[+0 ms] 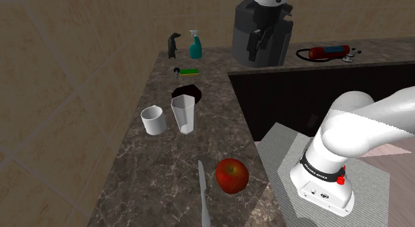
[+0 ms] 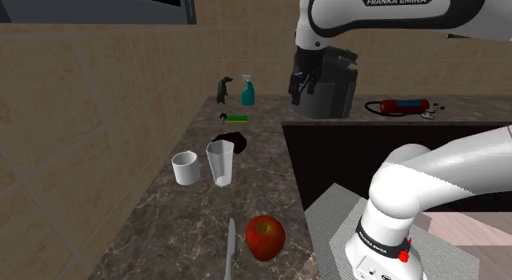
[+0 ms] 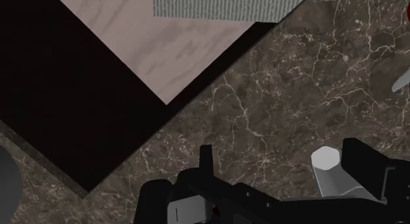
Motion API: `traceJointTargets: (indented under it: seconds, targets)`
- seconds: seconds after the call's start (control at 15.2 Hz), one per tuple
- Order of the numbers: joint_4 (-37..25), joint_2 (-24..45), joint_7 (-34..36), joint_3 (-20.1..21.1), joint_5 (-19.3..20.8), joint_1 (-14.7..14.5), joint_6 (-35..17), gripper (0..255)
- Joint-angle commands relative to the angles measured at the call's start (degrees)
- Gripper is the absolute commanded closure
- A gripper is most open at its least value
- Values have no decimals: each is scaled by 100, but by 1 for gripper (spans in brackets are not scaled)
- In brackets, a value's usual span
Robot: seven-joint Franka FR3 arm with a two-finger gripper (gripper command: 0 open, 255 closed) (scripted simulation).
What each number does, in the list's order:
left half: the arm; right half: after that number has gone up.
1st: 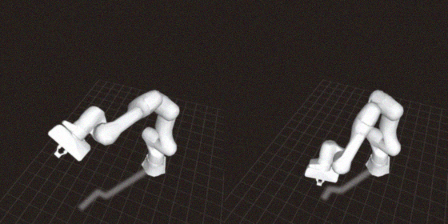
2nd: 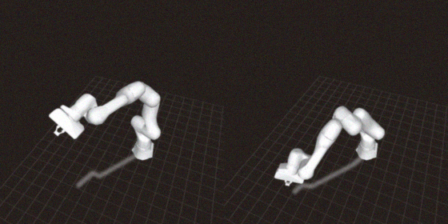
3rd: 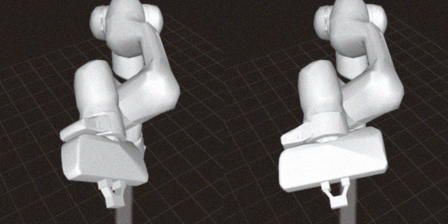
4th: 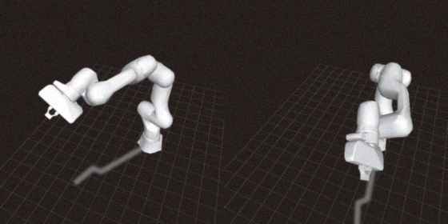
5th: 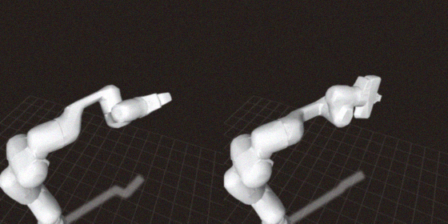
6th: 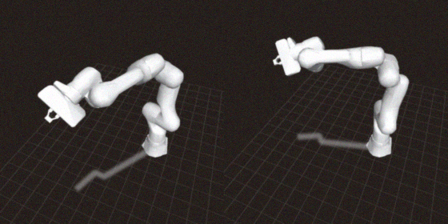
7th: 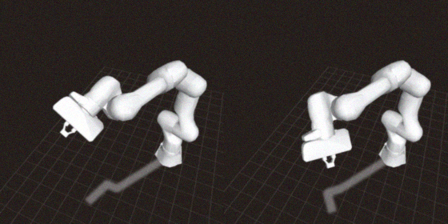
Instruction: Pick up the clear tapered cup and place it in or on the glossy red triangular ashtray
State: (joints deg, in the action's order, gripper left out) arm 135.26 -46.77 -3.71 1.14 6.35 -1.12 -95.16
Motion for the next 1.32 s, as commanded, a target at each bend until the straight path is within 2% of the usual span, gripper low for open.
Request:
traceJointTargets:
  seconds: [0.0,0.59,1.25]
  targets:
    - [0,0,0,0,0,0,0,0]
    - [-58,1369,506,578,-310,-298,-1116,0]
    - [-719,3220,1081,1207,-316,-528,-2102,0]
